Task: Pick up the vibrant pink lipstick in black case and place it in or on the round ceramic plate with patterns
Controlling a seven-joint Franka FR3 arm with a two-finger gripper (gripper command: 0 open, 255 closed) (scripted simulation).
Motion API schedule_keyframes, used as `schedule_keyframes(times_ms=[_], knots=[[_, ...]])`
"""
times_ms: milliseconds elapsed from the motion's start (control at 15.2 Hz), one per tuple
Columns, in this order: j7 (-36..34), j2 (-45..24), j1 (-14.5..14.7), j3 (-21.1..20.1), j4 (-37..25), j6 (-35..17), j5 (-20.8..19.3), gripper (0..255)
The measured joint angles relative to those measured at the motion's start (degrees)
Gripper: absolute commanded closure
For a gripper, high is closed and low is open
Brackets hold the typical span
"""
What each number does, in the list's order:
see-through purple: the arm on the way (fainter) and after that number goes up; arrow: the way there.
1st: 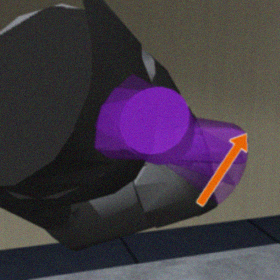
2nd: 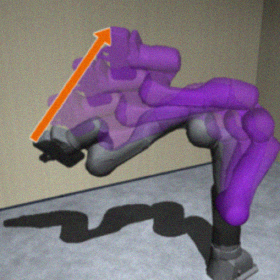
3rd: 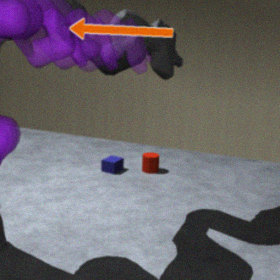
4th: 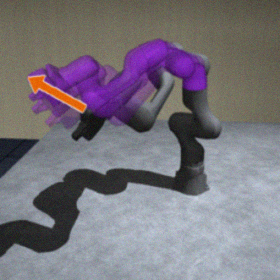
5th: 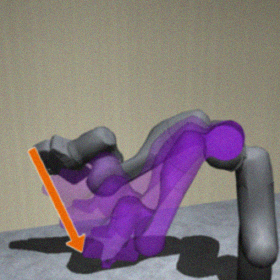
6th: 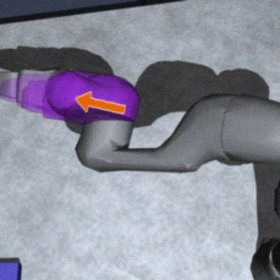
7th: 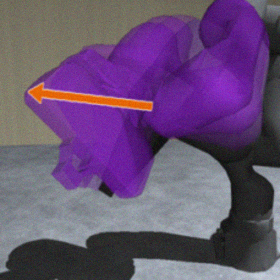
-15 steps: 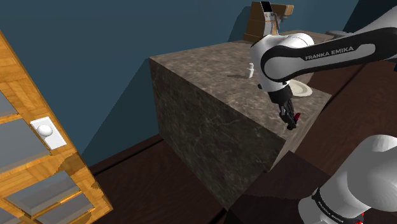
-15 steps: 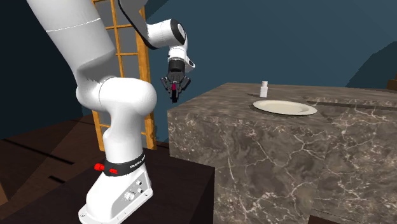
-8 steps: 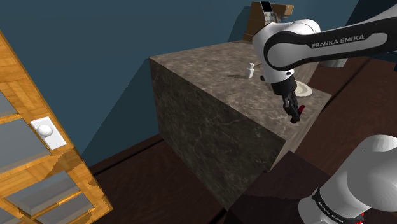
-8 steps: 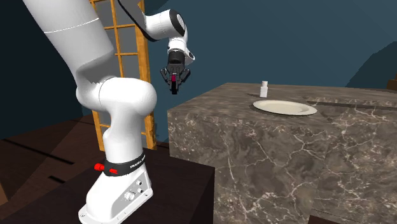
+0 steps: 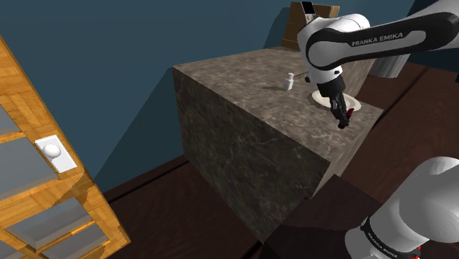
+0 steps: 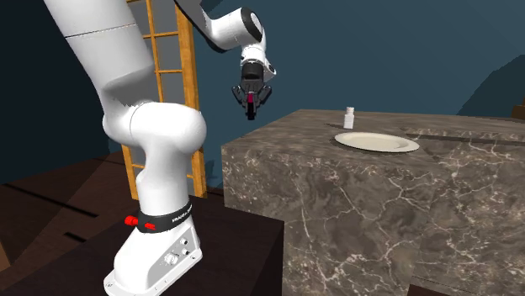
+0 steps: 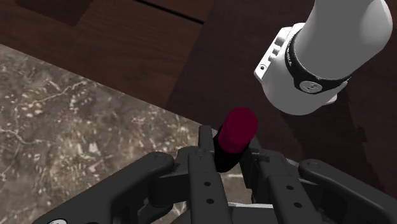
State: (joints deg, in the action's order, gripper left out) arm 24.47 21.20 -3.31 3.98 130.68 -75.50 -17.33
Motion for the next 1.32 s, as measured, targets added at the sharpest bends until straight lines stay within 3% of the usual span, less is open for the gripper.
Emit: schedule_keyframes(times_ms=[660, 1320], knots=[[11.3, -13.5, -5.2, 7.8, -12.0, -5.6, -7.0, 255], [23.3, -31.0, -11.1, 13.5, -31.2, -8.8, -8.3, 255]])
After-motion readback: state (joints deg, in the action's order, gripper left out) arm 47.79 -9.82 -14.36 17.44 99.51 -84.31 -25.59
